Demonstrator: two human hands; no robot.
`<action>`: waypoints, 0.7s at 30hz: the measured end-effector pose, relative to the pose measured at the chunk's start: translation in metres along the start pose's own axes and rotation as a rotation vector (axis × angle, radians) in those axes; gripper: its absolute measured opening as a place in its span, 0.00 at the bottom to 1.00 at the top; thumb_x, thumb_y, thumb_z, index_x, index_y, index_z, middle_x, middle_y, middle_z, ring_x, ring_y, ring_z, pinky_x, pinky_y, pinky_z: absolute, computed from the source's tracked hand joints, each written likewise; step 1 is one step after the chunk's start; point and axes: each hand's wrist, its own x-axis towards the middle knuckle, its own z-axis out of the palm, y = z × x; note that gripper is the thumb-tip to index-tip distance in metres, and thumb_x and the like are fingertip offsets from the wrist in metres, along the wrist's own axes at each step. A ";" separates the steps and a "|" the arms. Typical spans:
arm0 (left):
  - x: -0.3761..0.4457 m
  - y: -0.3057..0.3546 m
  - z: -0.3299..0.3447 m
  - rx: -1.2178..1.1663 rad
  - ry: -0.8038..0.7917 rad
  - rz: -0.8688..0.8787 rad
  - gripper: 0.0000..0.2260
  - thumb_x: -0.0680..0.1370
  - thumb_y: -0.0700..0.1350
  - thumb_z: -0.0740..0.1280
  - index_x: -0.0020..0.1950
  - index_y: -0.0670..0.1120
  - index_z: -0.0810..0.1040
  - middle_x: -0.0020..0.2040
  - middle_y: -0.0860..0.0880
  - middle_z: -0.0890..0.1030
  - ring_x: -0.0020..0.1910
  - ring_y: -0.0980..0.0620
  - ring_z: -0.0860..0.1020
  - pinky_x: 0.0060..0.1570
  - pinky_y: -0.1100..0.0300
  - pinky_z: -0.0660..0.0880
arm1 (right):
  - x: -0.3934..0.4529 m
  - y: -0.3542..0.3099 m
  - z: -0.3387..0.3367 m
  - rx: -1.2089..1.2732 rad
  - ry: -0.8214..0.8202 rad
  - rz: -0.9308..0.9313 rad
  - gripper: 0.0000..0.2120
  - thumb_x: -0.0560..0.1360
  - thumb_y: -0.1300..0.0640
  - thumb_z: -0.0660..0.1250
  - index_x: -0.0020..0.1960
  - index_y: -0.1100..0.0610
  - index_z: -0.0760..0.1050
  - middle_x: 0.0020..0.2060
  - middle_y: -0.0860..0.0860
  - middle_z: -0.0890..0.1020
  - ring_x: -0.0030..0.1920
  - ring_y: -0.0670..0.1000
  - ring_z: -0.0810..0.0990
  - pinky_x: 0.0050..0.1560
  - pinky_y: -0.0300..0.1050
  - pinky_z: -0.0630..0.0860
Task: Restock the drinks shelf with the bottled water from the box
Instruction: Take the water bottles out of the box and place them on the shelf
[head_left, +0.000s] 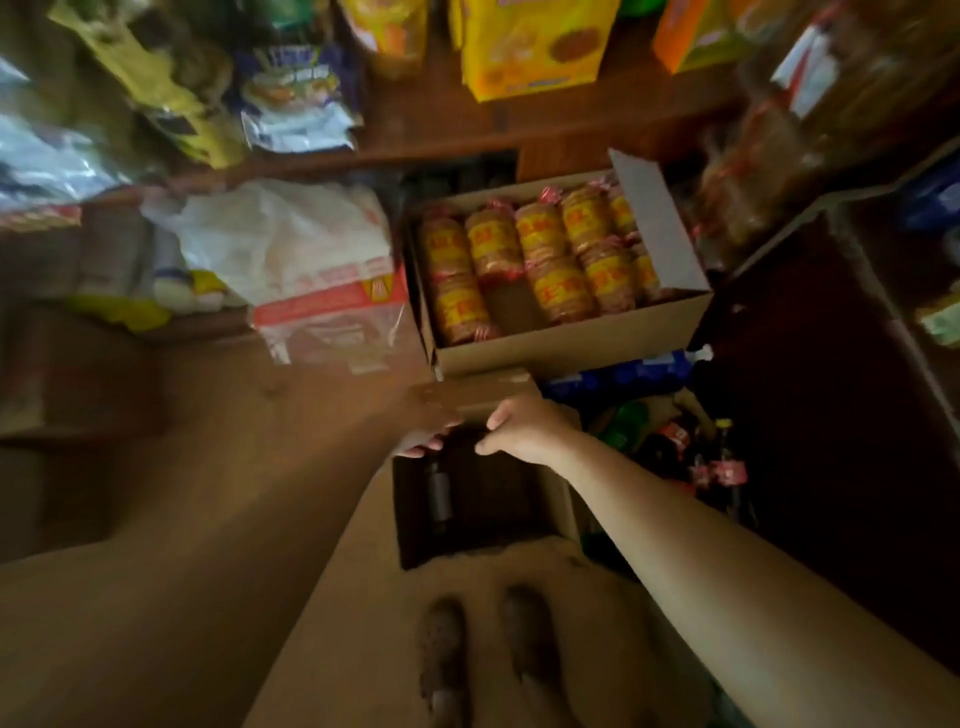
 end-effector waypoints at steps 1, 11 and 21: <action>0.019 -0.010 0.008 -0.003 -0.003 -0.021 0.14 0.80 0.47 0.63 0.63 0.43 0.75 0.58 0.46 0.78 0.50 0.51 0.76 0.48 0.59 0.73 | 0.017 0.009 0.013 0.032 -0.015 0.014 0.17 0.72 0.54 0.73 0.57 0.63 0.79 0.54 0.56 0.82 0.55 0.56 0.80 0.57 0.50 0.77; 0.213 -0.115 0.074 0.052 0.071 -0.164 0.15 0.77 0.48 0.67 0.60 0.41 0.77 0.56 0.41 0.79 0.56 0.44 0.77 0.55 0.52 0.74 | 0.165 0.100 0.132 0.136 -0.196 0.133 0.14 0.73 0.55 0.72 0.56 0.59 0.78 0.55 0.53 0.80 0.58 0.54 0.78 0.57 0.46 0.74; 0.342 -0.185 0.116 -0.115 0.142 -0.157 0.18 0.77 0.43 0.67 0.66 0.40 0.73 0.64 0.40 0.76 0.62 0.42 0.75 0.53 0.57 0.72 | 0.281 0.158 0.213 0.241 -0.287 0.255 0.16 0.74 0.58 0.71 0.60 0.60 0.76 0.57 0.55 0.78 0.56 0.55 0.77 0.48 0.45 0.74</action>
